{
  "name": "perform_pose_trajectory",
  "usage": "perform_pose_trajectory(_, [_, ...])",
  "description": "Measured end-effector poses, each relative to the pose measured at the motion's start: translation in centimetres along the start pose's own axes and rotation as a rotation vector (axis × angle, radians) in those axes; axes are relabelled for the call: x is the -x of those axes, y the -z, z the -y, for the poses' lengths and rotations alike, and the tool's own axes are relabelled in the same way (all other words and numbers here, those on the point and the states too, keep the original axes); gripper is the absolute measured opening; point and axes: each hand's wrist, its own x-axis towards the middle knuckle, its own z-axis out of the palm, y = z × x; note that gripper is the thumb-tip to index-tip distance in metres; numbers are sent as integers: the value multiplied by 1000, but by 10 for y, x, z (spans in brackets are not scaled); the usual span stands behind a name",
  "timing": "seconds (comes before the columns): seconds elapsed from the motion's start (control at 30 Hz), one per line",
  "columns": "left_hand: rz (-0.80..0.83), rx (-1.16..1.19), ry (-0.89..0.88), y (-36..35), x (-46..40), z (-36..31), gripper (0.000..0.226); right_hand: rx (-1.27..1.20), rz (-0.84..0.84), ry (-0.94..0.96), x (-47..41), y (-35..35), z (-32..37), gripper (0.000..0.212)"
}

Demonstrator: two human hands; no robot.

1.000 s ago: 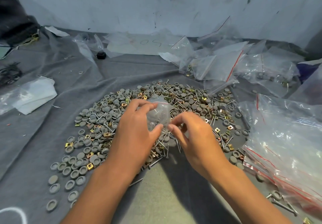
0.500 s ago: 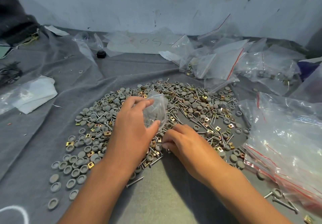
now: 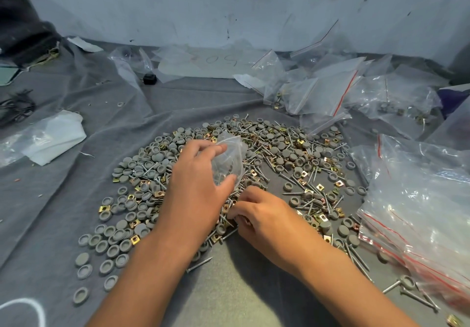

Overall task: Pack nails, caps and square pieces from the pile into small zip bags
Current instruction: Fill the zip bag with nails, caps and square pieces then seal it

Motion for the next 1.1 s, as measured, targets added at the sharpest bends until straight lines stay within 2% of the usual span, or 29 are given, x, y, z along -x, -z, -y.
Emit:
perform_pose_trajectory(0.17, [6,-3,-3,0,0,0,58,-4,57,-7,-1,1,4,28])
perform_pose_trajectory(0.3, [6,3,-2,0,0,-1,58,-61,17,2,-1,-3,5,9])
perform_pose_trajectory(0.47, [5,14,-3,0,1,0,59,-440,-115,-201,1,11,-6,7])
perform_pose_trajectory(0.57, [18,-9,-28,-1,1,0,62,-649,-306,-146,1,25,-6,5])
perform_pose_trajectory(0.6, [27,-15,-38,-2,1,0,63,-605,-414,-88,0,27,-5,8])
perform_pose_trajectory(0.67, [49,-14,-56,-4,1,-1,64,-364,-599,-7,-4,27,-2,12])
perform_pose_trajectory(0.73, [56,-1,-71,-7,1,-2,62,-239,-684,-15,-8,21,2,14])
perform_pose_trajectory(0.83, [50,0,-76,-9,1,-3,61,-357,-708,-34,-12,19,2,22])
perform_pose_trajectory(0.93, [46,-14,-83,-10,3,-4,59,-325,-726,10,-14,22,0,19])
perform_pose_trajectory(1.0, [47,-16,-86,-9,3,-5,58,-321,-694,24,-15,21,0,15])
perform_pose_trajectory(1.1, [51,9,-78,-8,3,-6,58,-314,-623,39,-15,21,0,18])
